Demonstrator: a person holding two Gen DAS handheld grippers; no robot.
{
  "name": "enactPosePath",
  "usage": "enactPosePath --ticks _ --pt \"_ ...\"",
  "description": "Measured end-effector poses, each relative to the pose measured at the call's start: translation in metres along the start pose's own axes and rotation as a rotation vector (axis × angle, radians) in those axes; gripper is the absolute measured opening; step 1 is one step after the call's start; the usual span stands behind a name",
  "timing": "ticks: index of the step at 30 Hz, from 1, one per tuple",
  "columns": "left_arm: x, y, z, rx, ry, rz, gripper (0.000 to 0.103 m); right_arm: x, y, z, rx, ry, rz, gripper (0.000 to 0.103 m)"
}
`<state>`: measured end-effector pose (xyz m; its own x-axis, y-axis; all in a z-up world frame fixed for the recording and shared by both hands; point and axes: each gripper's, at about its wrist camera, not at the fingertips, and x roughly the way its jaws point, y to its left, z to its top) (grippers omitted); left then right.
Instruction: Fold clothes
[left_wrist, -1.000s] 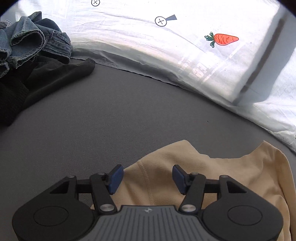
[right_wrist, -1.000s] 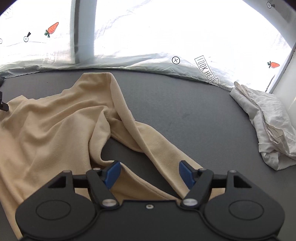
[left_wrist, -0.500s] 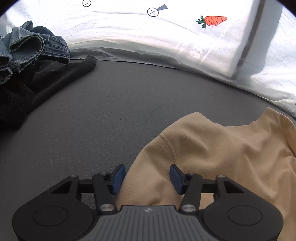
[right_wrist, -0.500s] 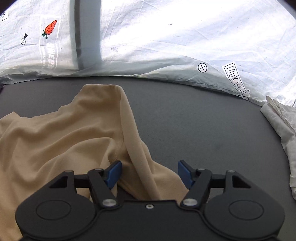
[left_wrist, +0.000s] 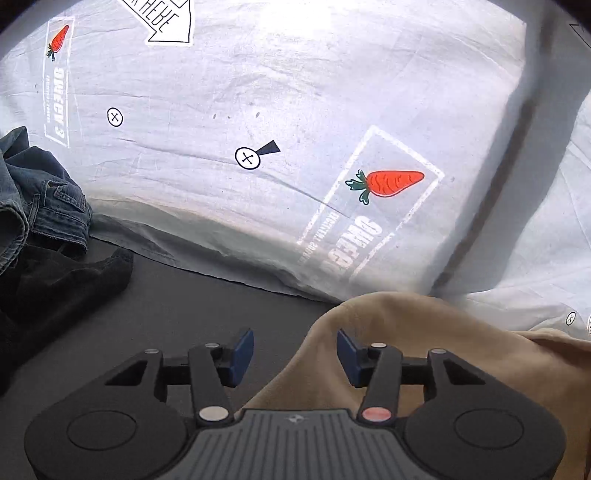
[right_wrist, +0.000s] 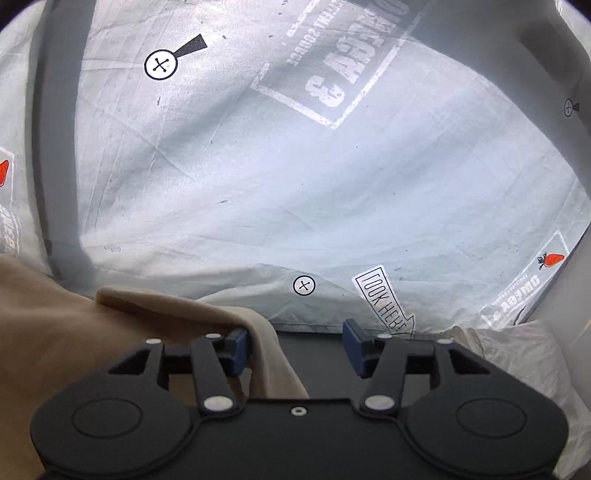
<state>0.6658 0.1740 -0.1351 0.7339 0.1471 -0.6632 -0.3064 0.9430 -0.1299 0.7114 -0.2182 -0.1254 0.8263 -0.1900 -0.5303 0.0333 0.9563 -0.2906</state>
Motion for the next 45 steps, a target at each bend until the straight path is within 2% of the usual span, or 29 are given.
enactPosePath --ticks 1,3,5,8,12,14,16,19,23,29,31,33,36,38,39,42,45 --pt "-0.007 -0.002 -0.006 0.003 -0.004 -0.023 0.056 -0.006 -0.002 -0.004 -0.011 -0.003 -0.010 0.061" --pt "-0.022 -0.005 -0.025 0.013 0.021 -0.058 0.058 -0.021 -0.008 -0.024 0.015 0.019 0.035 0.061" --pt "-0.041 -0.009 -0.057 0.016 0.083 -0.072 0.058 -0.041 -0.013 -0.054 0.036 0.073 0.071 0.061" --pt "-0.066 -0.010 -0.103 -0.006 0.193 -0.097 0.058 -0.071 -0.016 -0.110 0.054 0.193 0.082 0.060" --pt "-0.094 -0.008 -0.160 -0.086 0.335 -0.133 0.058 -0.112 -0.017 -0.168 0.141 0.306 0.087 0.059" --pt "-0.104 -0.008 -0.180 -0.130 0.394 -0.156 0.058 -0.135 -0.017 -0.188 0.208 0.331 0.116 0.059" --pt "-0.112 -0.010 -0.192 -0.134 0.434 -0.162 0.058 -0.147 -0.013 -0.197 0.227 0.336 0.151 0.059" --pt "-0.121 -0.015 -0.202 -0.091 0.460 -0.138 0.058 -0.165 0.004 -0.196 0.197 0.304 0.210 0.059" --pt "-0.141 -0.012 -0.208 -0.062 0.445 -0.132 0.061 -0.189 0.025 -0.181 0.129 0.225 0.309 0.059" --pt "-0.174 0.010 -0.220 -0.059 0.429 -0.135 0.062 -0.215 0.077 -0.184 -0.033 0.229 0.553 0.061" --pt "-0.184 0.020 -0.224 -0.064 0.426 -0.129 0.062 -0.213 0.096 -0.189 -0.111 0.231 0.538 0.062" --pt "-0.194 0.031 -0.227 -0.075 0.420 -0.120 0.062 -0.206 0.112 -0.193 -0.180 0.244 0.476 0.062" --pt "-0.207 0.049 -0.230 -0.107 0.404 -0.108 0.062 -0.197 0.119 -0.193 -0.207 0.259 0.457 0.052" --pt "-0.215 0.062 -0.232 -0.136 0.394 -0.098 0.062 -0.195 0.118 -0.188 -0.183 0.268 0.478 0.028" --pt "-0.218 0.069 -0.233 -0.152 0.391 -0.092 0.062 -0.198 0.116 -0.184 -0.154 0.272 0.510 0.006" --pt "-0.226 0.088 -0.237 -0.208 0.382 -0.080 0.062 -0.213 0.112 -0.172 -0.071 0.276 0.624 0.007" --pt "-0.233 0.107 -0.239 -0.252 0.362 -0.070 0.062 -0.246 0.116 -0.159 -0.001 0.253 0.763 0.006"
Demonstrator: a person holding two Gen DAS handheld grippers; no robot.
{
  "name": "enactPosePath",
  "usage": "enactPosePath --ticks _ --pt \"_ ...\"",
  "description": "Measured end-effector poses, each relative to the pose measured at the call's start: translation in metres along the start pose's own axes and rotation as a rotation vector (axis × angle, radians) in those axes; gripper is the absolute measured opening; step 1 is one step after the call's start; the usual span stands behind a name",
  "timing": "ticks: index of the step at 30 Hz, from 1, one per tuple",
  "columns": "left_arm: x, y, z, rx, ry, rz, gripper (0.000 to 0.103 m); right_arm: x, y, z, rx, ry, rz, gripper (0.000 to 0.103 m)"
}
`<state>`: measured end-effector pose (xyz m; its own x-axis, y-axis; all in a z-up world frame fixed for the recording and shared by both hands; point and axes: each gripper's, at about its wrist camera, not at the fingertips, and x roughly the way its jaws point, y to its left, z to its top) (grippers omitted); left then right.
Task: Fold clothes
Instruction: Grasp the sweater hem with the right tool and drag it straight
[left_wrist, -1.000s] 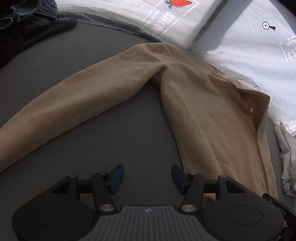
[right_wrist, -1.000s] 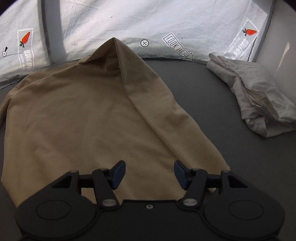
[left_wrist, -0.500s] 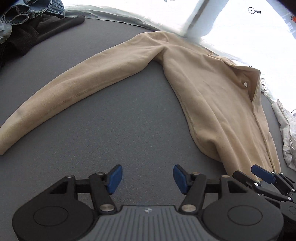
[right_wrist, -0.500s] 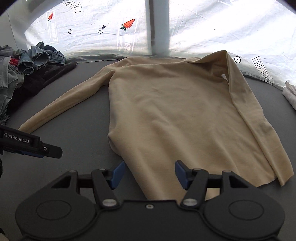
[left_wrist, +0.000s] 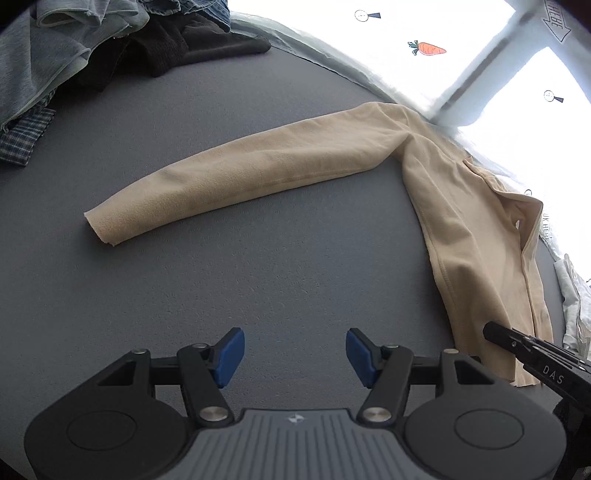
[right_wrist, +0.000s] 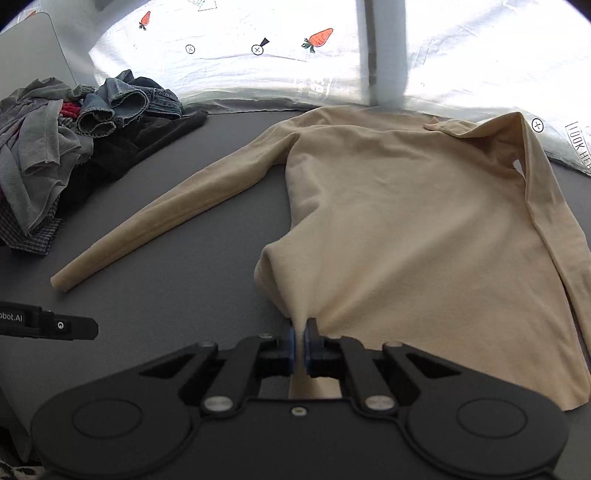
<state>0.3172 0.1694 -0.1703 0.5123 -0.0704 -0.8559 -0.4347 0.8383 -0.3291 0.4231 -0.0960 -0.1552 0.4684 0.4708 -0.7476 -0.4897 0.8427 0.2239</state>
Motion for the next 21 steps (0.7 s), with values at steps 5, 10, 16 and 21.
enactPosePath --ticks 5,10,16,21 --pt "-0.004 0.021 0.005 -0.068 -0.007 -0.017 0.063 -0.015 0.038 -0.003 0.154 -0.036 0.384 0.000" --pt "-0.001 0.025 0.009 -0.058 -0.002 -0.028 0.063 -0.004 0.060 -0.022 0.015 0.033 0.077 0.008" --pt "0.014 0.013 0.006 -0.012 0.048 -0.040 0.064 -0.028 -0.006 -0.046 0.158 -0.005 -0.206 0.038" --pt "0.027 -0.014 0.002 0.065 0.072 -0.034 0.064 -0.050 -0.062 -0.068 0.267 -0.010 -0.441 0.042"
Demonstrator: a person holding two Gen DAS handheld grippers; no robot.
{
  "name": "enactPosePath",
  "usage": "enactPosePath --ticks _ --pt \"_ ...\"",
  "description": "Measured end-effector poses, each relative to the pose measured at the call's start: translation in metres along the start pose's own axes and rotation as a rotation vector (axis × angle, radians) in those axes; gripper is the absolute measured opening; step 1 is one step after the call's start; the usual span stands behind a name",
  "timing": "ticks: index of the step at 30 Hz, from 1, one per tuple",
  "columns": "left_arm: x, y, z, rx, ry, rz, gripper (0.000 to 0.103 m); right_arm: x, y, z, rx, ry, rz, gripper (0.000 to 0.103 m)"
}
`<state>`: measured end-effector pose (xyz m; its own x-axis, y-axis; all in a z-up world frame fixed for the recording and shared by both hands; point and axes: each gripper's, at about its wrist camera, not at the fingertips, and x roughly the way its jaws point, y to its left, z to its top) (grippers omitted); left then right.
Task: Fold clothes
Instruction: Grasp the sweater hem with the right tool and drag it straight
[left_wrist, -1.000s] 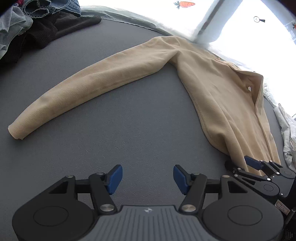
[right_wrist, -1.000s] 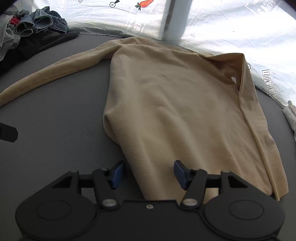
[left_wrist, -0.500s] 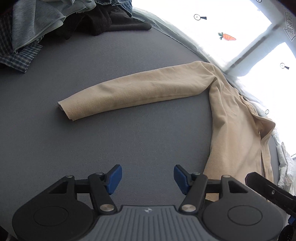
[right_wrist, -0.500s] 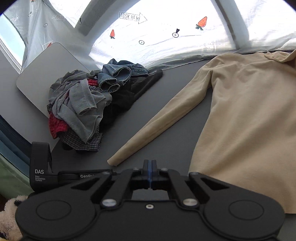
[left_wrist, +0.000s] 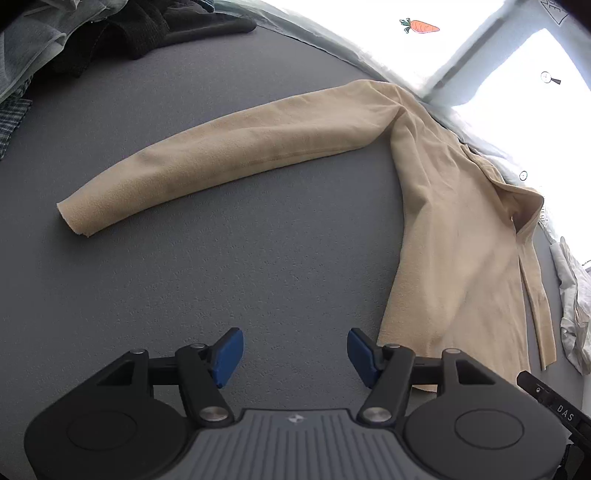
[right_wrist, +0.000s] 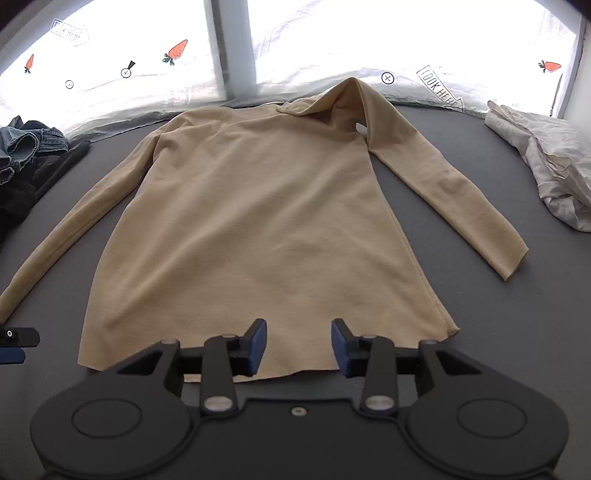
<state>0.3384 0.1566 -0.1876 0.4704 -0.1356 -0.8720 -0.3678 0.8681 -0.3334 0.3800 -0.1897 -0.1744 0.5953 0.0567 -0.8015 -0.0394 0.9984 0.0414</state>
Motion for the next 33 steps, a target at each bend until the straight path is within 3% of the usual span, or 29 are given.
enactPosePath --ticks 3,8,10,12,14,17,20,23,26,29,33 --pt "0.008 -0.017 -0.001 0.040 0.009 0.017 0.064 -0.001 -0.028 -0.003 0.046 -0.029 -0.090 0.044" --pt "0.022 -0.040 -0.004 0.089 0.010 0.094 0.064 0.014 -0.062 -0.003 0.065 -0.038 -0.162 0.048" --pt "0.024 -0.047 -0.004 0.103 -0.002 0.137 0.064 0.024 -0.069 -0.002 0.034 -0.033 -0.166 0.059" --pt "0.026 -0.051 -0.003 0.098 -0.014 0.164 0.064 0.035 -0.072 -0.001 -0.001 -0.012 -0.145 0.059" --pt "0.026 -0.052 -0.002 0.076 -0.027 0.180 0.064 0.045 -0.074 0.000 -0.026 0.022 -0.096 0.053" --pt "0.023 -0.055 0.003 0.034 -0.062 0.211 0.064 0.050 -0.074 0.006 -0.014 0.038 -0.040 0.006" --pt "0.019 -0.062 0.006 0.043 -0.108 0.264 0.064 0.046 -0.072 0.013 -0.093 -0.017 -0.094 0.003" --pt "0.016 -0.070 0.009 0.081 -0.140 0.307 0.064 0.038 -0.099 0.026 -0.017 -0.095 -0.187 0.002" --pt "0.020 -0.079 0.008 0.111 -0.127 0.268 0.064 0.044 -0.139 0.037 0.103 -0.112 -0.273 0.003" --pt "0.031 -0.095 0.007 0.174 -0.085 0.207 0.064 0.056 -0.156 0.036 0.161 -0.073 -0.258 0.003" --pt "0.040 -0.116 0.005 0.214 -0.013 0.043 0.064 0.065 -0.148 0.021 0.175 -0.065 -0.276 0.003"
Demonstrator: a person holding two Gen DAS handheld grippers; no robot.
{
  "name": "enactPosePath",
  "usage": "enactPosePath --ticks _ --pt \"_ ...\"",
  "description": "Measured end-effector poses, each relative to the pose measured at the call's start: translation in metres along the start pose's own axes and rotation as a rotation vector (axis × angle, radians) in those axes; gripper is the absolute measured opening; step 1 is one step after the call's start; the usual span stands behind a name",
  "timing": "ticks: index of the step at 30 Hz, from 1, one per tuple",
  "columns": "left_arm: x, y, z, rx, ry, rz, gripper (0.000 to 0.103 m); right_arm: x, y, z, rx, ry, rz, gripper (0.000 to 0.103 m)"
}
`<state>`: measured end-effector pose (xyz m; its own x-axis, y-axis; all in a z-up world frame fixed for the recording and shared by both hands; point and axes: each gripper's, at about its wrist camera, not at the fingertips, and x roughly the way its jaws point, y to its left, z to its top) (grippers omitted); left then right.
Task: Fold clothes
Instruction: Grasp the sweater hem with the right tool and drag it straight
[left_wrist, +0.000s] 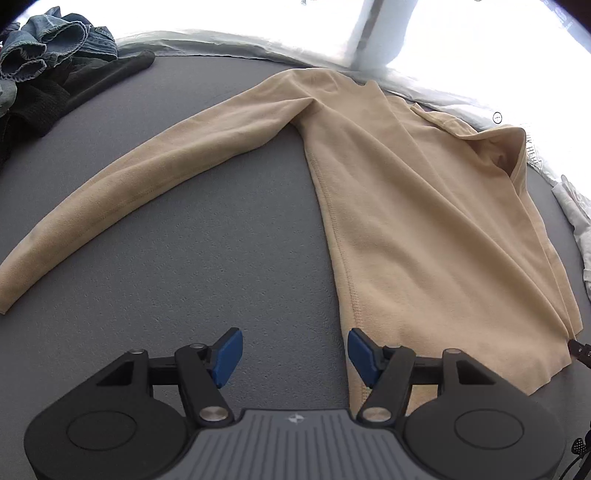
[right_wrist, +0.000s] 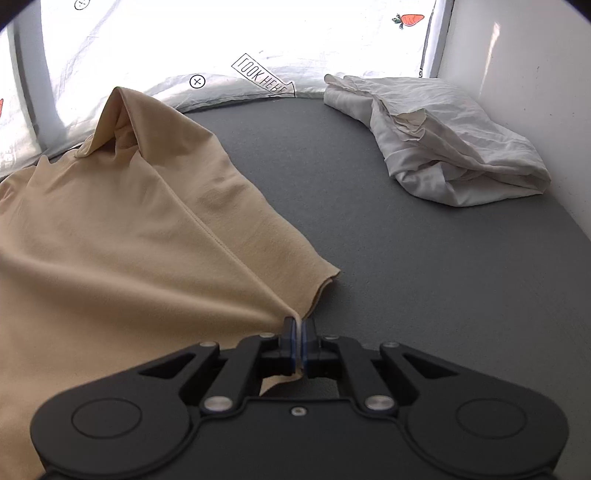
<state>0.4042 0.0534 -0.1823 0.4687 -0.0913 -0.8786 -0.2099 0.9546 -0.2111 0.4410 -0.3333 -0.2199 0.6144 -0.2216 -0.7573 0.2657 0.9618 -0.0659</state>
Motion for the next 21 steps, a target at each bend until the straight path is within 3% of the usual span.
enactPosePath --ticks 2,4,7,9,10,11,13,17,21 --pt "0.004 -0.009 0.000 0.028 0.023 -0.063 0.066 -0.002 0.007 -0.005 -0.016 -0.019 -0.029 0.004" --pt "0.009 -0.018 -0.001 0.063 0.044 -0.110 0.074 -0.002 0.008 -0.005 -0.025 -0.020 -0.038 0.005" --pt "0.021 -0.036 -0.007 0.133 0.086 -0.092 0.074 -0.002 0.005 -0.005 -0.009 -0.023 -0.029 0.006" --pt "0.024 -0.048 -0.012 0.208 0.091 -0.046 0.068 -0.003 0.003 -0.006 -0.005 -0.028 -0.027 0.006" --pt "0.024 -0.052 -0.014 0.241 0.085 -0.026 0.056 -0.003 0.003 -0.007 -0.002 -0.030 -0.028 0.006" --pt "0.023 -0.054 -0.015 0.257 0.079 -0.018 0.034 -0.004 0.003 -0.008 0.002 -0.030 -0.027 0.006" --pt "0.020 -0.057 -0.018 0.283 0.068 -0.005 0.010 -0.007 0.001 -0.010 0.009 -0.030 -0.021 0.005" --pt "0.010 -0.051 -0.021 0.286 0.051 0.020 0.003 -0.018 -0.003 -0.015 0.025 -0.024 0.001 0.004" --pt "-0.008 -0.034 -0.022 0.216 0.007 0.006 0.003 -0.033 -0.003 -0.021 0.010 -0.043 0.008 0.003"
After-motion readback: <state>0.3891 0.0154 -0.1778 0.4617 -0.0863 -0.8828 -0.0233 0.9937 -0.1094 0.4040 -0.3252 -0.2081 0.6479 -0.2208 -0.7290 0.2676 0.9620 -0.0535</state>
